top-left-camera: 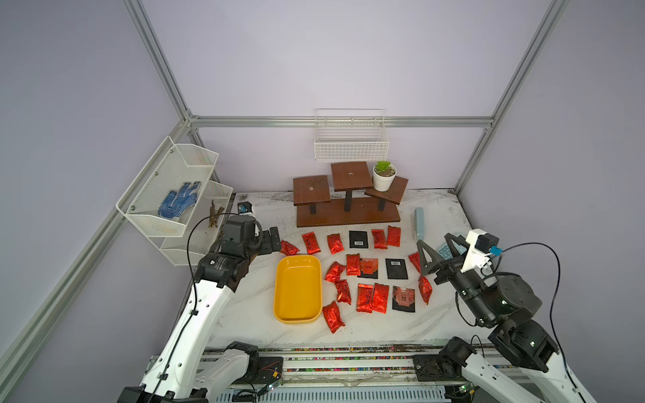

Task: Take the tea bags out of the storage box
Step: Reset both arms

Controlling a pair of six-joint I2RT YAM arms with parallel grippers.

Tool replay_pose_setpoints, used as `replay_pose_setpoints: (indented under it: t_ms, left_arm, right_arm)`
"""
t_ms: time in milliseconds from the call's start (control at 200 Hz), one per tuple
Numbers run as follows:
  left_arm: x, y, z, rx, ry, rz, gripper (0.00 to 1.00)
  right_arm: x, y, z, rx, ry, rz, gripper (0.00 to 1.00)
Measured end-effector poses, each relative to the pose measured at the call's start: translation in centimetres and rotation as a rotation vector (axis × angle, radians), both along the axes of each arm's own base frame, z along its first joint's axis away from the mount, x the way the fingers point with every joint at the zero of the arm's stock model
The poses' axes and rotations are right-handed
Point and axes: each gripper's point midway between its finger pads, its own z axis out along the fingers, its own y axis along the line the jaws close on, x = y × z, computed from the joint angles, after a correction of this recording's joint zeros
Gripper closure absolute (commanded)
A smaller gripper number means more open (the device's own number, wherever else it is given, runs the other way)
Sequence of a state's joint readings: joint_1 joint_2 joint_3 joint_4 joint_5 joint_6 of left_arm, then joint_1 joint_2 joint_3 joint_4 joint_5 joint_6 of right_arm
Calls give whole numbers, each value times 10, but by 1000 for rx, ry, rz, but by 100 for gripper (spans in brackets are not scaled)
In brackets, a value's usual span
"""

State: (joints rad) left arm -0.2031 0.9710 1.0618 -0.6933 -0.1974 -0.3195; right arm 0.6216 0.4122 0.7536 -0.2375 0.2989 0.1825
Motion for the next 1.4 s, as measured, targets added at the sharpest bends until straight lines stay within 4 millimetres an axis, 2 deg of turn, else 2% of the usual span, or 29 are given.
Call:
replay_pose_setpoints:
  t_ms: [160, 325, 400, 485, 620, 780, 845, 975, 1100, 1290, 1365, 1400]
  left_arm:
    - [-18, 8, -27, 4, -124, 13, 0]
    - [-29, 20, -64, 45, -225, 47, 0]
    - [-27, 25, -78, 88, -239, 62, 0]
    - [-22, 31, -96, 138, -222, 85, 0]
    - [-8, 42, -123, 221, -179, 125, 0]
    - [7, 48, -154, 291, -144, 127, 0]
    - [13, 50, -162, 302, -152, 132, 0]
    - [23, 58, -172, 321, -168, 142, 0]
    - [38, 65, -168, 315, -216, 145, 0]
    - [64, 72, -154, 290, -256, 138, 0]
    - [74, 71, -146, 270, -314, 134, 0]
    - [75, 70, -150, 266, -337, 131, 0]
  right_arm:
    - [25, -4, -43, -90, 32, -116, 1]
    - [62, -6, -119, -227, 124, -240, 1]
    - [78, -19, -152, -274, 187, -315, 1]
    - [96, -45, -185, -295, 267, -427, 1]
    - [109, -81, -219, -297, 313, -576, 1]
    - [115, -103, -257, -321, 350, -660, 0]
    - [119, -106, -262, -320, 350, -665, 1]
    - [134, -107, -252, -291, 285, -668, 1]
    - [147, -109, -250, -267, 243, -662, 1]
    - [157, -104, -271, -292, 261, -611, 0]
    - [159, -104, -269, -287, 254, -607, 0]
    - [161, -105, -266, -282, 246, -609, 0]
